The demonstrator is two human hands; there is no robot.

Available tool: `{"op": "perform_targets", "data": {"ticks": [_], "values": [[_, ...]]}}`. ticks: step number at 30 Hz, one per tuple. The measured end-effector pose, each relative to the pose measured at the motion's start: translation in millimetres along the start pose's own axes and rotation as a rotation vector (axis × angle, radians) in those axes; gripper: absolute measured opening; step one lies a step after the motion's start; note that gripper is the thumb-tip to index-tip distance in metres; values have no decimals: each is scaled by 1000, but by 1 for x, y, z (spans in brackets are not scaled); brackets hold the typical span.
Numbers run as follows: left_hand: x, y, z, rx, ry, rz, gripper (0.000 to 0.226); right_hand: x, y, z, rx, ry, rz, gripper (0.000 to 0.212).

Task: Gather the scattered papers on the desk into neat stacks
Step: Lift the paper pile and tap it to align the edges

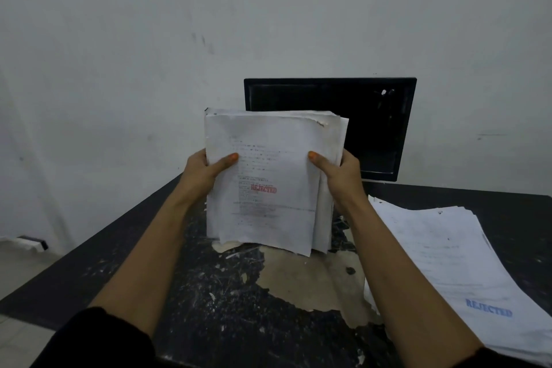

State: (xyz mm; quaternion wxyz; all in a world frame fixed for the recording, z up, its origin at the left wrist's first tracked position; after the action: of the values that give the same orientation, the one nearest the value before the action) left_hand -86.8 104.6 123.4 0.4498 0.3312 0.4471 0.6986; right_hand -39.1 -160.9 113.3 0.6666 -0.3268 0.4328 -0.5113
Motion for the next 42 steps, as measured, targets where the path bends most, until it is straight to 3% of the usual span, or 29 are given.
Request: {"op": "perform_targets", "data": {"ticks": [4, 7, 10, 16, 21, 23, 29, 35, 42], "values": [[-4, 2, 0, 30, 67, -205, 30, -7, -4, 4, -45, -41, 39, 32], [-11, -11, -6, 59, 14, -94, 44, -9, 14, -3, -133, -121, -46, 34], [-17, -31, -18, 83, 32, -16, 37, -10, 35, -18, -193, -131, -139, 29], [-17, -14, -17, -24, 119, -10, 38, -8, 18, -15, -51, -17, -94, 22], [-24, -37, -28, 87, 2, 80, 60, -2, 45, -21, -218, -83, -121, 25], [-31, -52, -38, 119, -45, 167, 57, 6, 59, -30, -276, -65, -216, 35], [-60, -37, -48, 142, -93, 180, 41, 38, 41, -25, -195, 29, -347, 48], [-147, -37, -69, 323, -337, 251, 34, 135, 35, -29, -425, 147, -568, 41], [-258, -66, -105, 412, -550, 317, 37, 244, 9, -57, -518, 235, -909, 35]]}}
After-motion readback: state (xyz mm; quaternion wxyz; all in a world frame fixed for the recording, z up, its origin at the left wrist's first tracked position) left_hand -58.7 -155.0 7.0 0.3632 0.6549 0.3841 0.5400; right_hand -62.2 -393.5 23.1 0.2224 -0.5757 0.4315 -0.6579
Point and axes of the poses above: each hand's wrist, its own z-axis towards the middle knuckle, its own x-axis out of the back of the hand, y = z × x, the point moved 6 cm from there along z, towards the middle knuckle, and after that the axes turned 2 degrees about y, right-handed, at the moved point
